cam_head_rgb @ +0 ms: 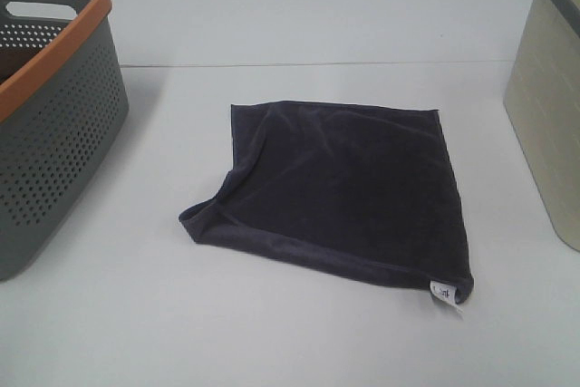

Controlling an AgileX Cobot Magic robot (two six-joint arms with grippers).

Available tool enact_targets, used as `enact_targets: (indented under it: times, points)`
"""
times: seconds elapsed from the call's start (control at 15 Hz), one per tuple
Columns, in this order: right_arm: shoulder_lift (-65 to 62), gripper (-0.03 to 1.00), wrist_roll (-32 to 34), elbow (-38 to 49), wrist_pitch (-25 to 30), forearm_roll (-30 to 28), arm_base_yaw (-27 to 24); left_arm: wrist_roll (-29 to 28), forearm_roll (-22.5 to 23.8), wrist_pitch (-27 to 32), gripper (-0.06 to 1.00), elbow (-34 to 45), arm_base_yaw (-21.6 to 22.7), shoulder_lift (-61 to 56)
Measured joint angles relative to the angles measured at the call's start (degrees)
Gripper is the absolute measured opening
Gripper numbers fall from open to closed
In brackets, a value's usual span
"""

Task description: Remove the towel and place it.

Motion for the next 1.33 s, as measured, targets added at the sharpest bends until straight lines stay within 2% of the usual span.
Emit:
enact_targets:
  times: [0.13, 0.4, 0.67, 1.33]
  points:
    - [-0.92, 0.63, 0.00, 3.32, -1.26, 0.23, 0.00, 0.23, -0.17, 2.64, 0.81, 0.23, 0.00, -1.38]
    - [-0.92, 0.63, 0.17, 4.07, -2.46, 0.52, 0.06, -1.32, -1.26, 2.58, 0.81, 0.97, 0.00, -1.49]
    - [-0.92, 0.63, 6.47, 4.18, -2.92, -3.61, 0.06, -2.52, -2.12, 2.58, 0.81, 0.97, 0.00, -1.49]
    - [-0.92, 0.63, 7.10, 4.18, -2.92, -3.72, 0.06, -2.41, -3.38, 2.58, 0.81, 0.97, 0.00, -1.49]
